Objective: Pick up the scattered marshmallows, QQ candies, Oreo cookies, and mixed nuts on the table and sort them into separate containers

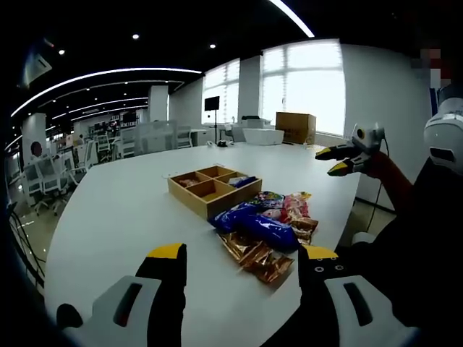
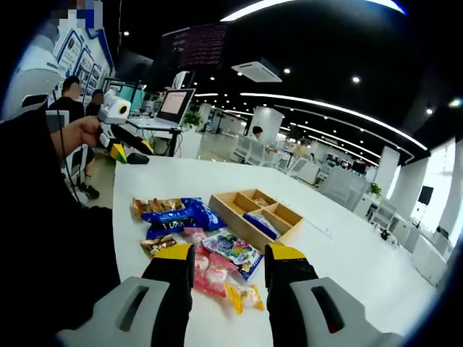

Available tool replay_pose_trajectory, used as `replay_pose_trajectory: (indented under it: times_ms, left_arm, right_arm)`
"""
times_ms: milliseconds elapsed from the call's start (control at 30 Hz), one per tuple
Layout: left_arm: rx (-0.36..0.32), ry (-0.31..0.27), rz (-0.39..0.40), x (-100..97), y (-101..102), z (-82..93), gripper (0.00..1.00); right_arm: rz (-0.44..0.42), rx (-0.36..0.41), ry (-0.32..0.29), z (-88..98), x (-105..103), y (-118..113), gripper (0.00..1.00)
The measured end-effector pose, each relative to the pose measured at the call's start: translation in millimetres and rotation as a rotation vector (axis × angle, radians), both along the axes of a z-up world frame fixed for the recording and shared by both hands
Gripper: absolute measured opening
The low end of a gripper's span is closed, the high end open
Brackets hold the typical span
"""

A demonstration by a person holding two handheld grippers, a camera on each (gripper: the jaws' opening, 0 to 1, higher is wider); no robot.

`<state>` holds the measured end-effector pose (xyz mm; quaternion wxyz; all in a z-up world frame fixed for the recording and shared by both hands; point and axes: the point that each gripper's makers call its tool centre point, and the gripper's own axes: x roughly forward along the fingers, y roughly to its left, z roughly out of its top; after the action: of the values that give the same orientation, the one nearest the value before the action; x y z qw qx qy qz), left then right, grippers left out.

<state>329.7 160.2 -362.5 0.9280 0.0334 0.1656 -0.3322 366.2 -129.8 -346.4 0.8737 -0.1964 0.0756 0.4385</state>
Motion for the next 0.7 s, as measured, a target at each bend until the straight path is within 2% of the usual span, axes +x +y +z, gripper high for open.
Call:
replay_pose_trajectory:
  times_ms: [300, 700]
  left_arm:
    - [0.003, 0.004, -0.003, -0.9, -2, -2.0, 0.66]
    - [0.02, 0.007, -0.046, 6.4, -14, -3.9, 0.65]
  right_arm:
    - [0.001, 0.015, 0.029, -6.4, -11, -10, 0.35]
    - [0.045, 0.034, 0.066, -6.9, -25, -9, 0.34]
